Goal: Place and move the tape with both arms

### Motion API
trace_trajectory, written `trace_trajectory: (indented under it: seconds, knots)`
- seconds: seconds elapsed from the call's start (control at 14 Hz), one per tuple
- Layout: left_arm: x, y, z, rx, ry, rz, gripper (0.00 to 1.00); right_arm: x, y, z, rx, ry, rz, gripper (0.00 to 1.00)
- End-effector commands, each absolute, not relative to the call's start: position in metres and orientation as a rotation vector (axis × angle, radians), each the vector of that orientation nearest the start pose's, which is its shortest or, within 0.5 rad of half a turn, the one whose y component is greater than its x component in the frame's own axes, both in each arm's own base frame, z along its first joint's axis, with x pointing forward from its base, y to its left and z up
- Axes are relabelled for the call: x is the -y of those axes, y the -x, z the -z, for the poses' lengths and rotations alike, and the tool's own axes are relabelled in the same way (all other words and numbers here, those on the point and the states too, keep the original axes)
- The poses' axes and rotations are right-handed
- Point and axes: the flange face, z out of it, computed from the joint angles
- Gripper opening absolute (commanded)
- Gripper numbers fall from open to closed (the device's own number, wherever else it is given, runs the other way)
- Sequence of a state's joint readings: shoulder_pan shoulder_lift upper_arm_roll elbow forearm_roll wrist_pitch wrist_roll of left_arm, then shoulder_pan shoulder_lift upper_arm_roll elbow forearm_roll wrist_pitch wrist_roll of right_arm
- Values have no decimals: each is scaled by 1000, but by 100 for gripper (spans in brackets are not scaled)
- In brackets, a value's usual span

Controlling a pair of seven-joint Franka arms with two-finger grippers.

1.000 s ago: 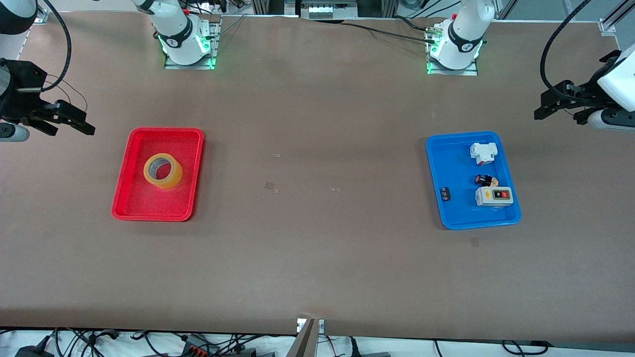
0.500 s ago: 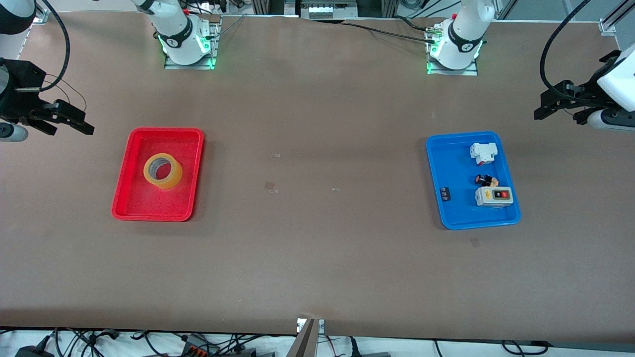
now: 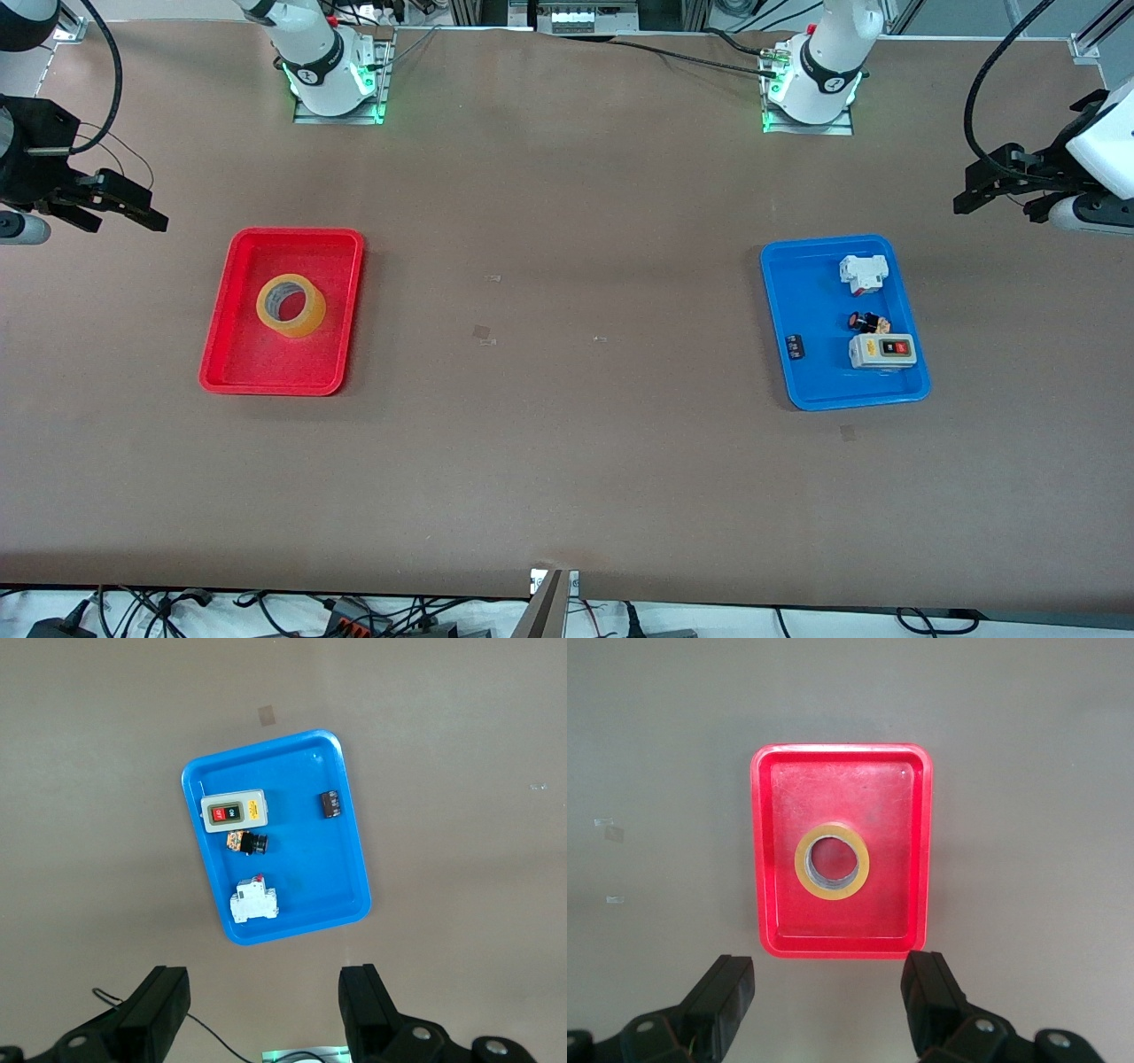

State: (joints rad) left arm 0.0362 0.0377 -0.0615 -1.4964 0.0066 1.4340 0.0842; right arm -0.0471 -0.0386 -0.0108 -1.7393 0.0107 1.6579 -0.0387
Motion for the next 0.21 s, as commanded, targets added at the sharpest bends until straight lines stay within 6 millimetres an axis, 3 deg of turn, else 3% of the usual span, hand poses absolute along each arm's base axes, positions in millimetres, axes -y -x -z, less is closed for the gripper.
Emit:
trace_trajectory:
  seconds: [0.0, 0.14]
  knots:
    - [16, -552, -632, -164, 3137, -161, 100, 29, -539, -582, -37, 3132, -62, 100]
    - [16, -552, -632, -161, 3137, -161, 100, 30, -538, -583, -29, 3135, -69, 100]
